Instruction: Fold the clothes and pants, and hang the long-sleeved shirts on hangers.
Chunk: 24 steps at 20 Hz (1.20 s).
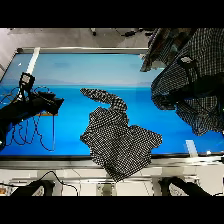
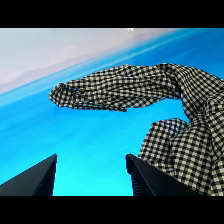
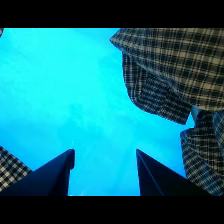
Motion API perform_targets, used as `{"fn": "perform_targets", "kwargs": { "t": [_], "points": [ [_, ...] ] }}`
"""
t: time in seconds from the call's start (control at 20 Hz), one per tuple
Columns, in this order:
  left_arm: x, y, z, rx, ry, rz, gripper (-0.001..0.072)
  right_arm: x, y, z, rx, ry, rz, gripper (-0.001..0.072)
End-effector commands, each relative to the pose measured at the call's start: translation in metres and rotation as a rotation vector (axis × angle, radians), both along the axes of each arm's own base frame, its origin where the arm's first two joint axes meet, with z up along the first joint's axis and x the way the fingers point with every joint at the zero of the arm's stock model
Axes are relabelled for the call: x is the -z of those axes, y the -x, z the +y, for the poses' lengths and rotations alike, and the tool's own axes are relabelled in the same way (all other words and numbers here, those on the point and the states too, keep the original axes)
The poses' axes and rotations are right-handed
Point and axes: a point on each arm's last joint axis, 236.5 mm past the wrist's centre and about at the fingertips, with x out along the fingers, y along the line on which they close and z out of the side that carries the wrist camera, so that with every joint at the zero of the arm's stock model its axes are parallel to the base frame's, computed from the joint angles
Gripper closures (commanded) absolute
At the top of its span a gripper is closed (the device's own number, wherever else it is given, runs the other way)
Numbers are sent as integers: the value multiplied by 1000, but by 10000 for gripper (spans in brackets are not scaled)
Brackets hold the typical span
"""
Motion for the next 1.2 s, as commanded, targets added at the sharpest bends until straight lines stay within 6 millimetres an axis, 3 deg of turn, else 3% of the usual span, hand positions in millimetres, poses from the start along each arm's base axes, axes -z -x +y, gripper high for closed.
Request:
{"fn": "perform_targets", "kwargs": {
  "t": [0.0,0.95,1.15],
  "points": [
    [0,0,0,-1,0,1,171,-1,0,0,0,0,-2,235],
    [0,0,0,0,3,2,171,-5,-6,0,3,0,-33,235],
    [1,0,-1,1,4,3,171,-8,-8,21,9,-112,-40,236]
  ]
}}
